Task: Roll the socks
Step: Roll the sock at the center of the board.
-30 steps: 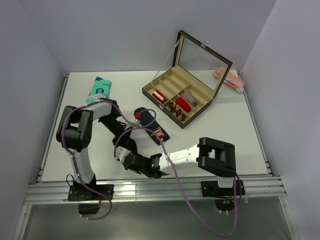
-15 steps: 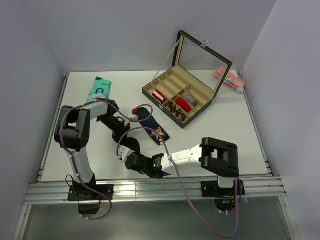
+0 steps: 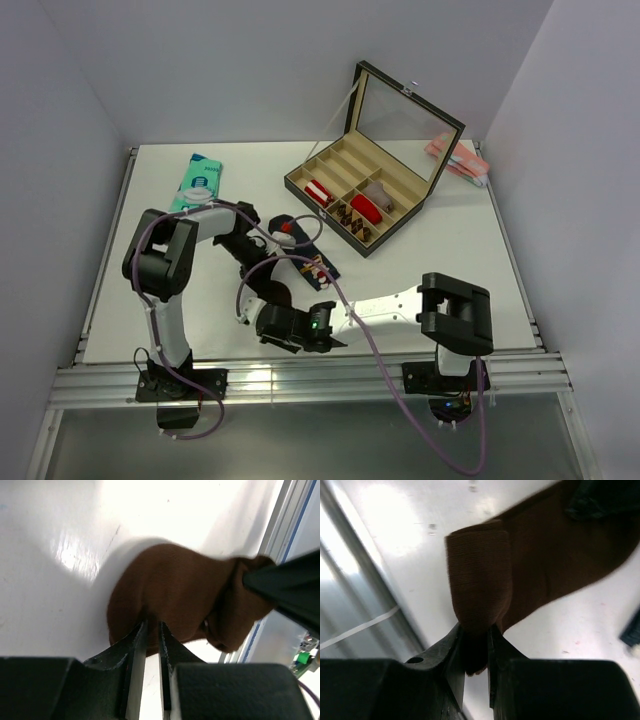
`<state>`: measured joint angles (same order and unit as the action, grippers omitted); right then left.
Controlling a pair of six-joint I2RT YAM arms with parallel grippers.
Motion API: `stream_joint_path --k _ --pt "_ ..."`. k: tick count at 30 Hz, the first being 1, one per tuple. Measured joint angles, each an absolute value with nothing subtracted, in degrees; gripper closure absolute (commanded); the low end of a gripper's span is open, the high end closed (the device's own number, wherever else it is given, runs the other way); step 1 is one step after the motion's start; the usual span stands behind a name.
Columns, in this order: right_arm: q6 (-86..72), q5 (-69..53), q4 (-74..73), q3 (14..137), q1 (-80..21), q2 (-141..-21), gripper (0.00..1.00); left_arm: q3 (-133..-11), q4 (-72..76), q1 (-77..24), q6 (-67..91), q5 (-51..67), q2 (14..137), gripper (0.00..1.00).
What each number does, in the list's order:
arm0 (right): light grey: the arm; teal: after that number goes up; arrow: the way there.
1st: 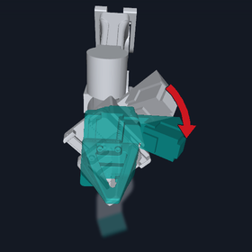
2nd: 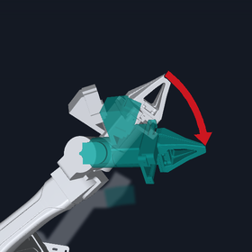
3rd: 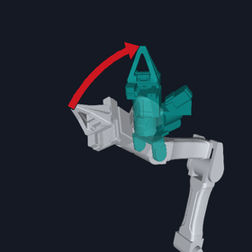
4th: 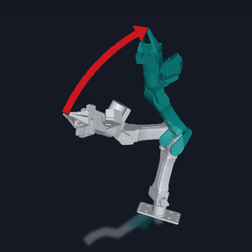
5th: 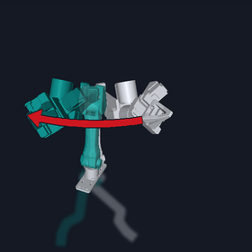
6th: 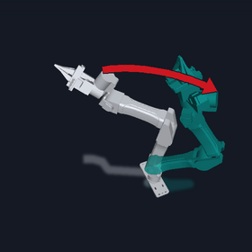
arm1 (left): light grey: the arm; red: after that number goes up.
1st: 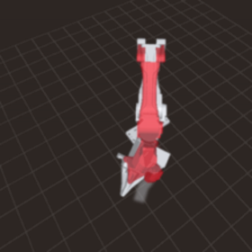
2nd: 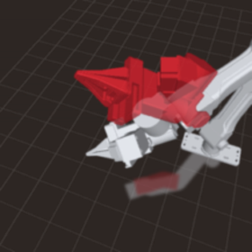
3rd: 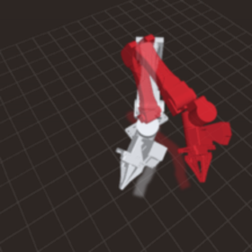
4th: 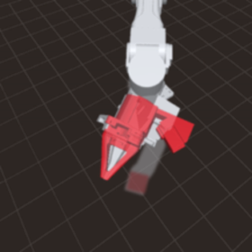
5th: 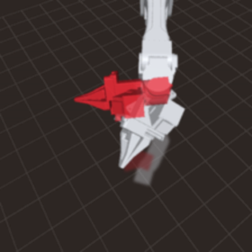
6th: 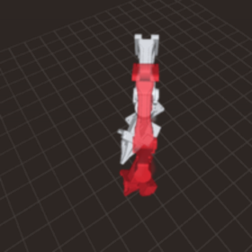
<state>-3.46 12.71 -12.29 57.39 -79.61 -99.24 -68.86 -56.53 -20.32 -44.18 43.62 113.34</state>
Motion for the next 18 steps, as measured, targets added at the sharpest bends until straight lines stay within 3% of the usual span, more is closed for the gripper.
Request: stream_joint_path --k 13,18 --pt "-4.0 -16.4 -13.4 60.8 -67.7 -103.1 0.87 -71.0 -54.4 -23.2 -37.5 43.7 114.6 0.77" --pt "-5.6 -26.8 -12.2 61.5 -63.0 -105.9 0.87 -71.5 -52.8 -23.7 -35.4 44.2 114.6 0.67"
